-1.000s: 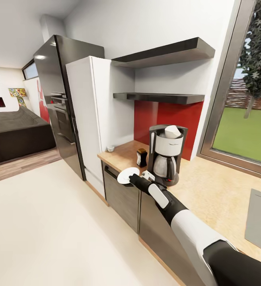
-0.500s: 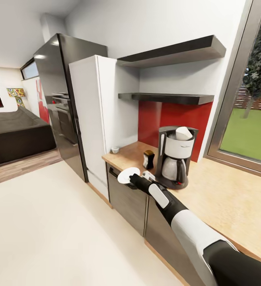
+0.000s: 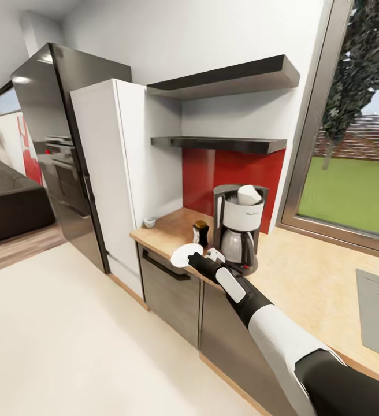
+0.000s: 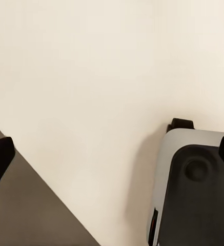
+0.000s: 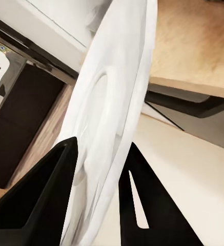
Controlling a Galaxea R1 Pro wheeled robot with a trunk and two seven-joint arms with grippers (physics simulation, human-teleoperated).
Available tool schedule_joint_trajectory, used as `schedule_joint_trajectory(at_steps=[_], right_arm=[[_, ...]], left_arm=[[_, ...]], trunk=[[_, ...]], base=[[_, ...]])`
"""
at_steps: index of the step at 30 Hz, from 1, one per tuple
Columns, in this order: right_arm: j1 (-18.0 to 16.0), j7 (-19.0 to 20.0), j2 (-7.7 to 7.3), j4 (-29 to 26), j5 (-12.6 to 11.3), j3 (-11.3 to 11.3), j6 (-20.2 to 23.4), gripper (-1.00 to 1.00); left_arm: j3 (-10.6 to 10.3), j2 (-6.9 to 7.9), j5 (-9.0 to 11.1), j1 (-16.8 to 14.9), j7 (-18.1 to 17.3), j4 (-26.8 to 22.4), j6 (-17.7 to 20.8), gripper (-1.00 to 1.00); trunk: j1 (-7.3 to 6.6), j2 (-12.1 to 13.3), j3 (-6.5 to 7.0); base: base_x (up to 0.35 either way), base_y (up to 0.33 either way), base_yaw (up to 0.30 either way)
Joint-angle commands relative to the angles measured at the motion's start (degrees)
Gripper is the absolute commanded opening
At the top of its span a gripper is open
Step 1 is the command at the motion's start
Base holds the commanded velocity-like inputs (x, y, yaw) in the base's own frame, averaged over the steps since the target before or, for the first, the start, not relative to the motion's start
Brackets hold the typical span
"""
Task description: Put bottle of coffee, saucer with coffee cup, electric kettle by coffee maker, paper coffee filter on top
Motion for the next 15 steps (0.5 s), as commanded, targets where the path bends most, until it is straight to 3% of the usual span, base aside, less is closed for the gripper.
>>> schedule_joint_trajectory(at_steps=[1,9,15], right_arm=[[-0.05,-0.12,0.0,-0.01,-0.29,0.12,0.1,-1.0],[-0.05,-0.12,0.0,0.06,-0.1,0.19,0.1,-1.0],[0.05,-0.04,0.0,2.47,-0.2,0.19,-1.22,-1.0]], left_arm=[[-0.46,0.11,0.56,0.02,0.33,-0.15,0.25,1.0],[-0.32,0.23,0.56,0.02,0.34,-0.08,0.16,1.0],[-0.35,0.13,0.56,0.02,0.34,-0.16,-0.23,1.0]], trunk=[[0.03,-0.09,-0.07],[0.03,-0.09,-0.07],[0.03,-0.09,-0.05]], base=[[0.001,0.001,-0.259],[0.012,0.212,-0.26],[0.212,0.249,-0.239]])
